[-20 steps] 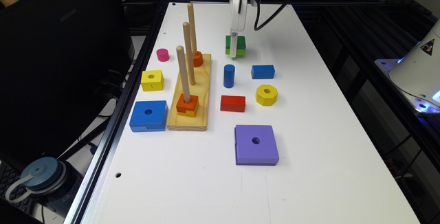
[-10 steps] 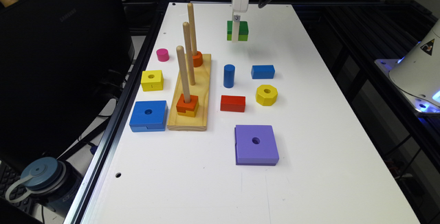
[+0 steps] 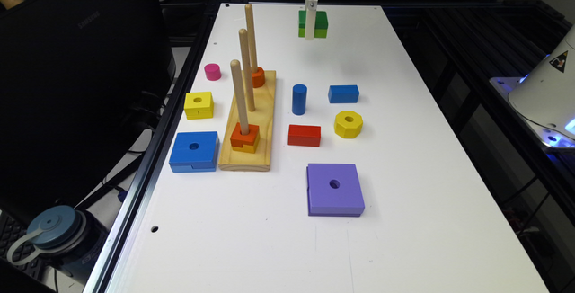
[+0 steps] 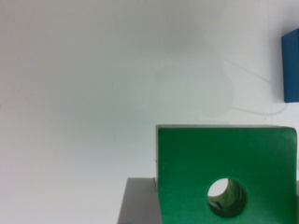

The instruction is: Pick up green block.

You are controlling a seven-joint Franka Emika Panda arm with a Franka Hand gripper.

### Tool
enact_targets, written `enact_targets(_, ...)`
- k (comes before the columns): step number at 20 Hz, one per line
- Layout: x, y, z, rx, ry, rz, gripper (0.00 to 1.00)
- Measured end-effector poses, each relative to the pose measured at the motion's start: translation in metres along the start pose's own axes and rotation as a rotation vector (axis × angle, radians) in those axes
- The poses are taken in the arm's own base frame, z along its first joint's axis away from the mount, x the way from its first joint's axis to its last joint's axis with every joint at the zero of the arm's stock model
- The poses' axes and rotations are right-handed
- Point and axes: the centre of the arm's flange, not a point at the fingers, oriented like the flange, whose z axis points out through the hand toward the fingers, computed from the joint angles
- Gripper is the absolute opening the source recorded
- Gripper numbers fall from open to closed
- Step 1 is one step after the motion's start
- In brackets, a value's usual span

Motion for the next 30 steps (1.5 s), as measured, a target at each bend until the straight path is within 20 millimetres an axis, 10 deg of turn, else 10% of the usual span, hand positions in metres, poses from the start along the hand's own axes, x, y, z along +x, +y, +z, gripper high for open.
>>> enact_targets(21,-0.004,-0.001,-0.100,0.006,0.017,0.004,0.00)
enact_targets(30,-0.005,-0.001,-0.106,0.007,0.019,0.005,0.00)
